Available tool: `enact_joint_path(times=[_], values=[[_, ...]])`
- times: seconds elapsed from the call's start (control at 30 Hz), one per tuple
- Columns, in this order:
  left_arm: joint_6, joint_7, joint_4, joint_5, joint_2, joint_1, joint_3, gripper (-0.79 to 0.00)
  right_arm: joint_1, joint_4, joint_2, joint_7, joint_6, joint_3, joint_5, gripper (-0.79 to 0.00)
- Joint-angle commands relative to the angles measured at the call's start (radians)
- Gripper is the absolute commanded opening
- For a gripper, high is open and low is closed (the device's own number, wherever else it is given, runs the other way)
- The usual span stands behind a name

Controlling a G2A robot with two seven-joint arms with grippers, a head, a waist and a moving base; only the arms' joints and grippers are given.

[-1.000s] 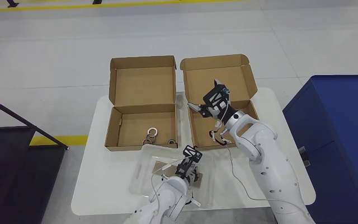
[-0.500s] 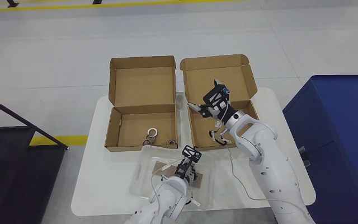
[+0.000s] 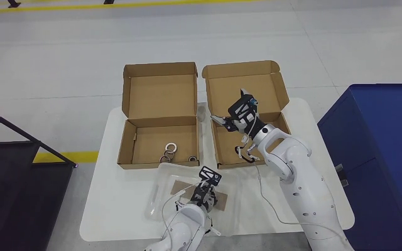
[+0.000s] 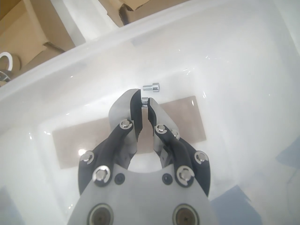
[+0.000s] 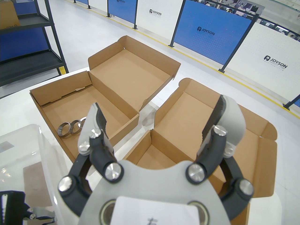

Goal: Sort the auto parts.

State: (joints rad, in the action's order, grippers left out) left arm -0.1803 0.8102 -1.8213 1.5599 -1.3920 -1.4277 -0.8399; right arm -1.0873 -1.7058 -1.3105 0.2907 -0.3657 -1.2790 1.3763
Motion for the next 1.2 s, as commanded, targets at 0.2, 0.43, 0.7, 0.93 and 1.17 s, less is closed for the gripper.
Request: enact_joint_path(times=[0.2,0.43,0.7,0.93,1.17], values=[[0.013,0.028,-0.033,0.018,0.006,-0.038,-0.034,-0.785,0.000,0.000,0.000,0.000,0.000,0.000,0.000,0.000],[0.015,0.059,-0.018,0.028,0.000,-0.031,-0.027,-0.785,0.000,0.000,0.000,0.000,0.000,0.000,0.000,0.000],[0.013,0.074,-0.019,0.039,-0.006,-0.028,-0.017,-0.646,0.000,0.000,0.000,0.000,0.000,0.000,0.000,0.000],[0.010,0.069,-0.036,0.052,-0.009,-0.040,-0.016,-0.662,0.000,0.000,0.000,0.000,0.000,0.000,0.000,0.000],[0.013,0.067,-0.041,0.064,-0.012,-0.044,-0.019,-0.588,0.000,0.000,0.000,0.000,0.000,0.000,0.000,0.000]])
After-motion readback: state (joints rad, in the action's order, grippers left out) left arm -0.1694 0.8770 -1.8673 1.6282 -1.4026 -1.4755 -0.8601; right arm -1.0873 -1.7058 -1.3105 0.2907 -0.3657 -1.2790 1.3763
